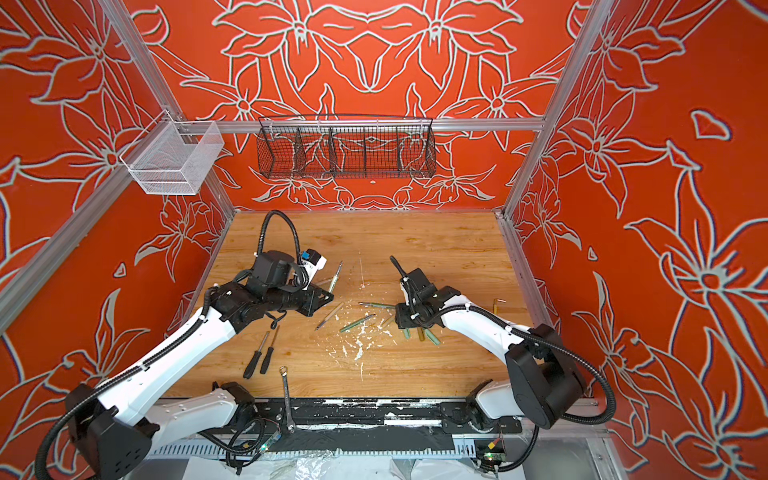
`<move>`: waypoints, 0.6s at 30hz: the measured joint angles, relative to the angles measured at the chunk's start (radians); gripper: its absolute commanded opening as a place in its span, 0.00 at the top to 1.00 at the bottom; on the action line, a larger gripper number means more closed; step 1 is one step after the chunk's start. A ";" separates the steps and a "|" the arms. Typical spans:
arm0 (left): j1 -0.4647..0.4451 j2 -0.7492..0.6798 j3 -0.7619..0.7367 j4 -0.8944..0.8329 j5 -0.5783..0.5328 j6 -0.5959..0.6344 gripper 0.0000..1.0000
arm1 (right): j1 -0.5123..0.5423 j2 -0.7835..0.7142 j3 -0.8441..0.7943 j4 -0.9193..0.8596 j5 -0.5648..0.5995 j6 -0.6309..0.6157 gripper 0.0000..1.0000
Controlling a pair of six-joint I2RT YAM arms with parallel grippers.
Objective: Insert the pens into the pen caps
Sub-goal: 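Lower the right gripper and grasp the pale green pen cap, then lift the cap with the right gripper toward the pen in the left gripper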
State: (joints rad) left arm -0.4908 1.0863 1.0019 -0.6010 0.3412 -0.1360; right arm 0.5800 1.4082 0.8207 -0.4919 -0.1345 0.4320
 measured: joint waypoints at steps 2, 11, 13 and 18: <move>0.000 -0.034 -0.005 -0.027 0.001 0.030 1.00 | 0.003 0.028 0.000 -0.006 0.009 -0.009 0.55; 0.001 -0.144 -0.086 -0.045 0.022 0.063 1.00 | 0.047 0.145 0.043 -0.033 0.055 -0.018 0.64; 0.001 -0.144 -0.086 -0.042 0.024 0.065 1.00 | 0.061 0.168 0.058 -0.042 0.075 -0.019 0.66; 0.002 -0.144 -0.086 -0.041 0.032 0.066 1.00 | 0.099 0.238 0.121 -0.084 0.146 -0.027 0.75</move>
State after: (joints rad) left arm -0.4889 0.9424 0.9161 -0.6418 0.3733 -0.0704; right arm 0.6788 1.6459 0.9421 -0.5758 0.0116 0.4049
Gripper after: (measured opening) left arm 0.096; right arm 0.283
